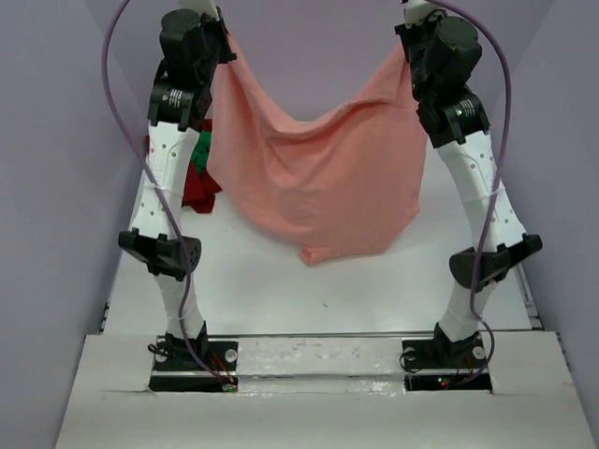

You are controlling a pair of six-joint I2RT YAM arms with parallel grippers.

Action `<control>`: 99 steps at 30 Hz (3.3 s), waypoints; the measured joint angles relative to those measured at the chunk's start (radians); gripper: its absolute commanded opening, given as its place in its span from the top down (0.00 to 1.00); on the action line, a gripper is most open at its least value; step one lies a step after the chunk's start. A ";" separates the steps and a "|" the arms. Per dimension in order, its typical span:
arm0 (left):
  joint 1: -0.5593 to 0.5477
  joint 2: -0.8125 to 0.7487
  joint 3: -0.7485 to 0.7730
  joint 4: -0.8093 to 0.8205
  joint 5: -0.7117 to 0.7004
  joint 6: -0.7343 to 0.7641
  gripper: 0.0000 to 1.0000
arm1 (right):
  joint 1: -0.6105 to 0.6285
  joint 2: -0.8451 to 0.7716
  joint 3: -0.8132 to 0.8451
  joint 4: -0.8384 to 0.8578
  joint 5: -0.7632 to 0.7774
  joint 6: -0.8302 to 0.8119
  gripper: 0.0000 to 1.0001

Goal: Fold and stack the t-shirts
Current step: Flatten the tshirt out

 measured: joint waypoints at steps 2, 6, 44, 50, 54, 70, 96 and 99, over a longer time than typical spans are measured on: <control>0.010 0.089 0.090 0.002 0.020 -0.001 1.00 | -0.029 0.076 0.079 -0.001 -0.024 0.009 1.00; 0.031 0.117 0.088 -0.034 0.037 -0.001 1.00 | -0.041 0.130 0.129 -0.031 -0.072 0.017 1.00; -0.091 -0.765 -1.218 0.036 0.044 -0.313 1.00 | 0.364 -0.623 -0.946 -0.428 0.034 0.680 1.00; -0.164 -0.889 -1.188 -0.003 0.017 -0.336 1.00 | 0.454 -0.621 -0.932 -0.566 0.154 0.862 1.00; -0.211 -0.897 -1.190 -0.087 -0.010 -0.351 1.00 | 0.500 -0.603 -1.011 -0.647 0.187 0.979 1.00; -0.295 -1.032 -1.268 -0.276 -0.122 -0.443 1.00 | 0.655 -0.599 -1.060 -1.013 0.322 1.508 1.00; -0.321 -1.007 -1.230 -0.209 -0.387 -0.299 1.00 | 0.515 -1.088 -1.128 -0.517 0.821 0.700 1.00; -0.321 -0.980 -1.213 -0.178 -0.399 -0.273 1.00 | 0.513 -1.081 -1.129 -0.420 0.819 0.565 1.00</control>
